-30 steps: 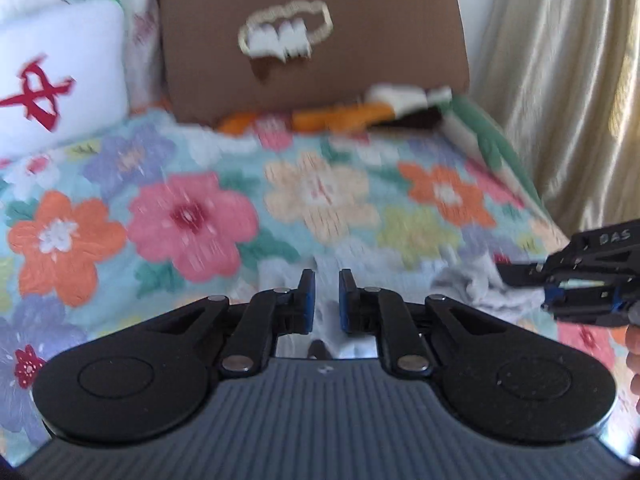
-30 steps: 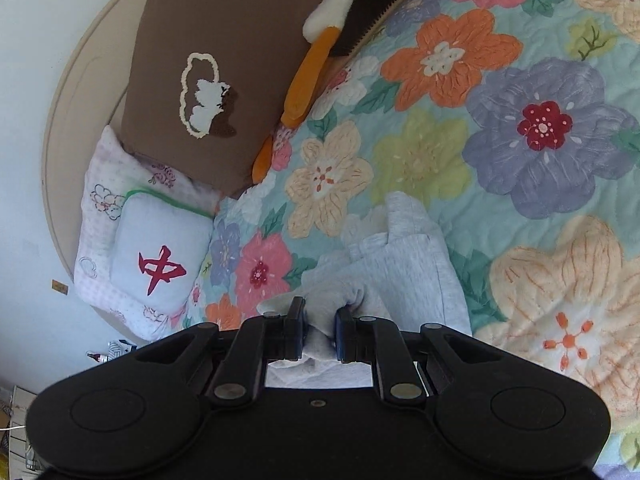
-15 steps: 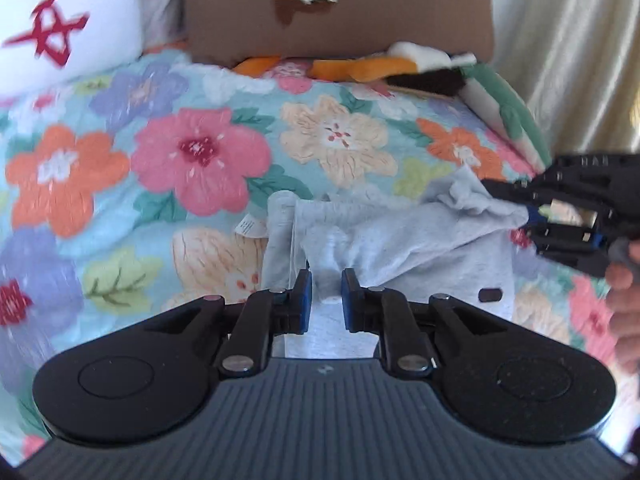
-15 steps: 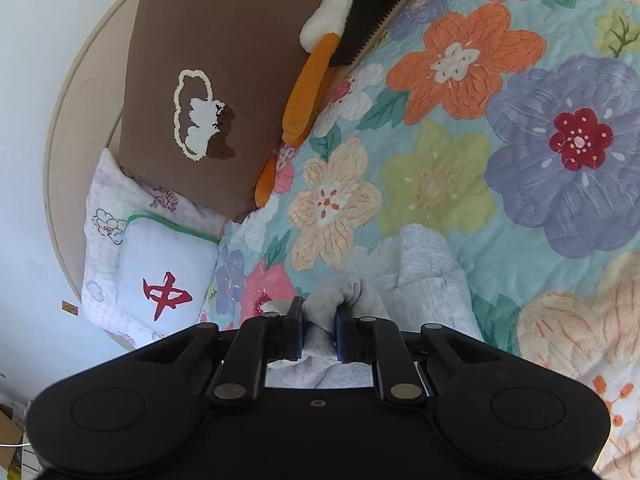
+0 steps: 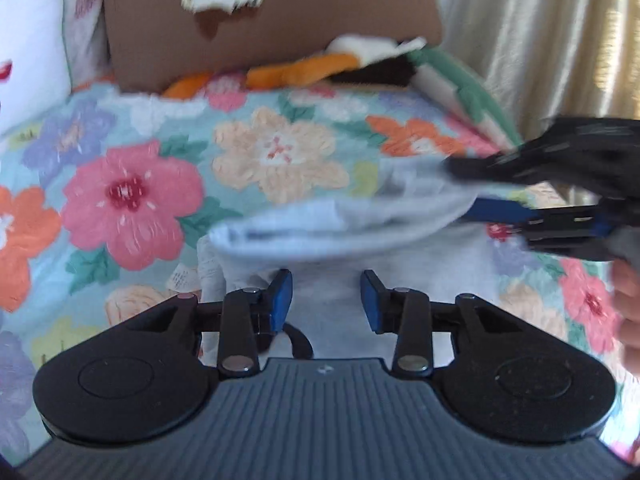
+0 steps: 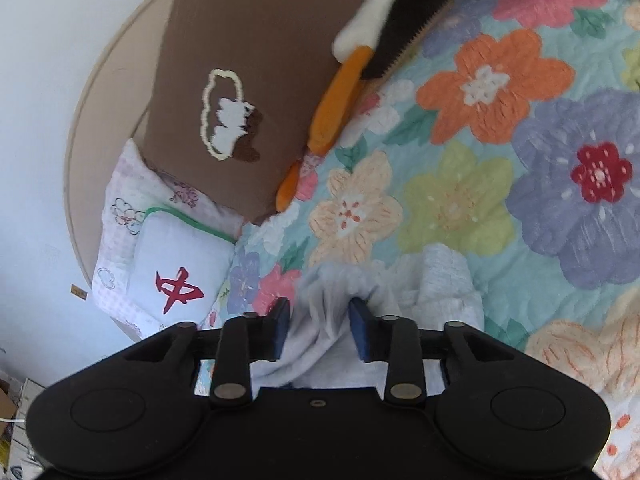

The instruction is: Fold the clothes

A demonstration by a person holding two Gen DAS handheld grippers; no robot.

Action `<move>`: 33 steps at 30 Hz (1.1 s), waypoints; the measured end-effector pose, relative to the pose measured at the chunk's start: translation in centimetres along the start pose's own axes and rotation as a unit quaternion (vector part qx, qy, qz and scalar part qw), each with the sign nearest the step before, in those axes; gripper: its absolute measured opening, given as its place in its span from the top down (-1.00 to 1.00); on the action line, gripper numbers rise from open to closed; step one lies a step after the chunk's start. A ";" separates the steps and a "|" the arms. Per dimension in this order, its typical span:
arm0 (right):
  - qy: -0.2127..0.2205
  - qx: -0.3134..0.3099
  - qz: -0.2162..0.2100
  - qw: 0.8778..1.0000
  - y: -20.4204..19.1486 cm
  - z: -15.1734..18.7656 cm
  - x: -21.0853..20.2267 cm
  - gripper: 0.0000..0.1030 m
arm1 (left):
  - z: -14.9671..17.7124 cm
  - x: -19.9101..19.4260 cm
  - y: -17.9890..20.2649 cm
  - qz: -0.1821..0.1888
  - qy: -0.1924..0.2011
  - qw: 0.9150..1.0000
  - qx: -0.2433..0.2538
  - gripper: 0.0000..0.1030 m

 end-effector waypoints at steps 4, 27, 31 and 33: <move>0.026 -0.157 0.028 0.987 -3.5 -0.4 -1.1 -0.04 | -1.3 1.7 -0.8 -0.029 -0.013 0.999 0.001 0.35; -0.105 -0.093 0.135 0.981 2.5 2.0 1.7 -0.32 | 1.2 -2.8 -8.2 -0.001 -0.037 0.984 -0.176 -0.13; -0.146 -0.021 0.133 0.980 4.5 3.5 1.2 -0.58 | 3.0 -2.0 -9.6 0.025 -0.062 0.973 -0.223 -0.24; -0.154 0.040 0.112 0.981 6.1 4.8 1.2 -0.70 | 3.8 -1.2 -10.0 0.041 -0.073 0.968 -0.238 -0.41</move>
Point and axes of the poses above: each gripper's, at about its wrist camera, not at the fingertips, and x roughly the way its jaws point, y to its right, z to its underside, the point moved 4 cm from there along x, roughly the way its jaws point, and after that the axes turned 8 degrees about -x, right-handed, at the moved point
